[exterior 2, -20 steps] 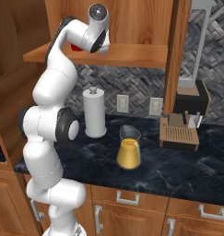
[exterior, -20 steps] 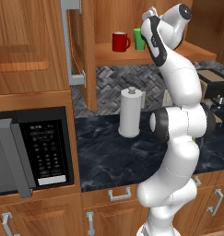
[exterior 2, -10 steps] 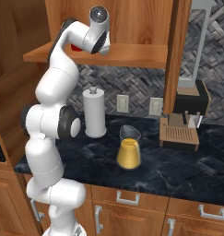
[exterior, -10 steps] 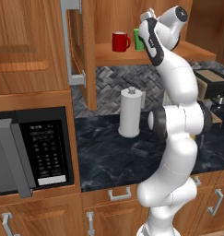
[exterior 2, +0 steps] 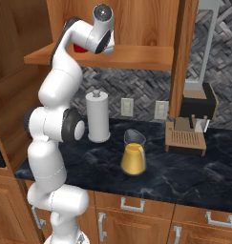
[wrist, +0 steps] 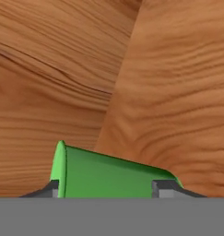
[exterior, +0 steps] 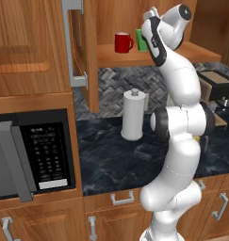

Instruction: There is a tray on the dining counter. Grab the cup, mug, and pitcher and place them on the tray. The pitcher may be placed next to the tray if it cannot fit the tray.

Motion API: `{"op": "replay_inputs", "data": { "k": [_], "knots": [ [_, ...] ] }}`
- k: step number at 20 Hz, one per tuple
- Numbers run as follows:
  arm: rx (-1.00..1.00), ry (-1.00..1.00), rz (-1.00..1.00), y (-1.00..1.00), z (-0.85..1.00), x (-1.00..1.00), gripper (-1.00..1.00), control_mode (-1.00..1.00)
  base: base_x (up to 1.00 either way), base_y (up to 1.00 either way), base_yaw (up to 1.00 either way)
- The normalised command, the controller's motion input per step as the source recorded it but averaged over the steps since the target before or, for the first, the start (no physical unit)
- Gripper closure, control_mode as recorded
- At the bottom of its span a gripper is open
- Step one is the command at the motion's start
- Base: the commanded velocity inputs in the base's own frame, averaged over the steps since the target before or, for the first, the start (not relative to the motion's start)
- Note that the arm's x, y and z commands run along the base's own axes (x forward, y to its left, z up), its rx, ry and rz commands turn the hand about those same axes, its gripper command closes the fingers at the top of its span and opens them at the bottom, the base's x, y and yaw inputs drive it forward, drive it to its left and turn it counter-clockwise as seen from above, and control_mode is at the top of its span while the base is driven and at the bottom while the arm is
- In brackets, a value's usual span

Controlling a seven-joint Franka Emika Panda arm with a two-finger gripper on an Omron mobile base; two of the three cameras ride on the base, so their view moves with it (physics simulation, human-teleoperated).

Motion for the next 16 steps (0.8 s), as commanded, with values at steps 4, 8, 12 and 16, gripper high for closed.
{"op": "replay_inputs", "data": {
  "k": [4,8,12,16],
  "knots": [
    [0.00,0.00,0.00,0.00,-0.04,-0.05,1.00,-1.00,0.00,0.00,0.00],
    [0.01,-0.01,0.00,0.00,-0.08,-0.16,1.00,-1.00,0.00,0.00,0.00],
    [0.03,-0.10,0.00,0.00,-0.18,-0.20,1.00,-1.00,0.00,0.00,0.00],
    [0.06,-0.15,0.00,0.00,-0.24,-0.35,1.00,-1.00,0.00,0.00,0.00]
  ]
}}
